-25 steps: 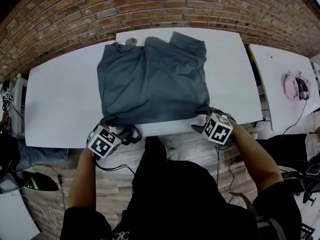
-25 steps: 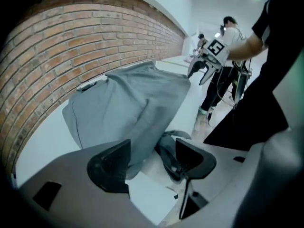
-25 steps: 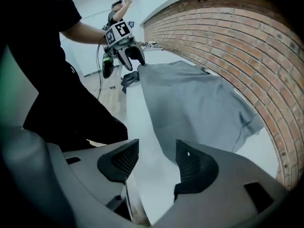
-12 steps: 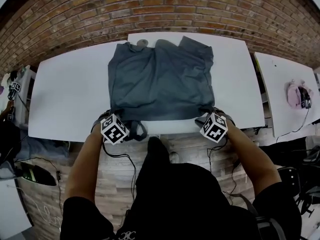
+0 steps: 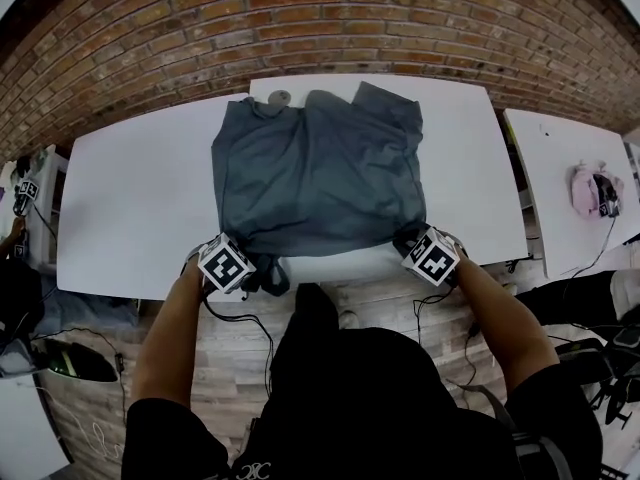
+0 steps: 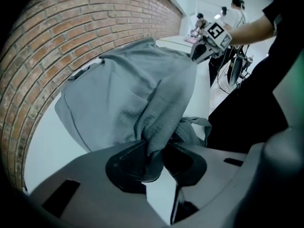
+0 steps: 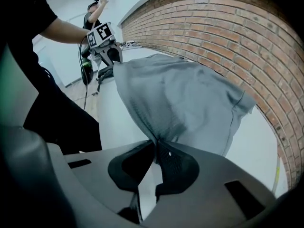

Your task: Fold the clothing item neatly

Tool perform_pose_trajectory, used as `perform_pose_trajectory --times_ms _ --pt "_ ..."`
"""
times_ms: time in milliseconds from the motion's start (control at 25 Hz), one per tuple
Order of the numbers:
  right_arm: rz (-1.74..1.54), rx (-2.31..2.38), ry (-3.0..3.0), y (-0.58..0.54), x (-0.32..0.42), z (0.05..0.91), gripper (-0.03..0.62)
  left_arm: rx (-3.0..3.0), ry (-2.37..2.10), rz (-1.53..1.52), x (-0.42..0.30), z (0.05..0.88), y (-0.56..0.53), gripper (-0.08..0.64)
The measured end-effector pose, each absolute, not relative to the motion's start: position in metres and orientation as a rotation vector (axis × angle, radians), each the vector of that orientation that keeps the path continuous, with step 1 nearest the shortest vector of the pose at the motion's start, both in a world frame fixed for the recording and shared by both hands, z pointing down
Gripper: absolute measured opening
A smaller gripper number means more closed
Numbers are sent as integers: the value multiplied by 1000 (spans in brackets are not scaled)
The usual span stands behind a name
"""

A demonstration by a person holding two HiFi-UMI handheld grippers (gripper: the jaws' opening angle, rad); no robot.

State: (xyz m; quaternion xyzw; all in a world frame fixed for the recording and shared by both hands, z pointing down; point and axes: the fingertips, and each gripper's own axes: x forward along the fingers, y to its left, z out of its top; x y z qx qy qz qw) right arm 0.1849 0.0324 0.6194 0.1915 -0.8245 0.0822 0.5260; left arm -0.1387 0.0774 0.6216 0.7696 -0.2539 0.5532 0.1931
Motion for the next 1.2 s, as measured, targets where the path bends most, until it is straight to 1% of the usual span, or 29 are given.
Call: perform_pose_trajectory --times_ms 240,480,600,800,960,1200 --pt "246 377 -1993 50 184 611 24 2161 -645 1576 -137 617 96 87" --pt "294 199 -1996 99 183 598 23 2146 -562 1602 -136 608 138 83" --pt "333 78 -2018 128 185 585 23 2146 -482 1565 -132 598 166 80" --pt "366 -119 -2040 154 187 538 23 2154 -325 1464 -125 561 203 78" --pt "329 -128 -2084 123 182 496 23 2178 -357 1439 -133 528 187 78" --pt "216 25 -2130 24 166 451 23 2212 -617 1408 -152 481 103 78"
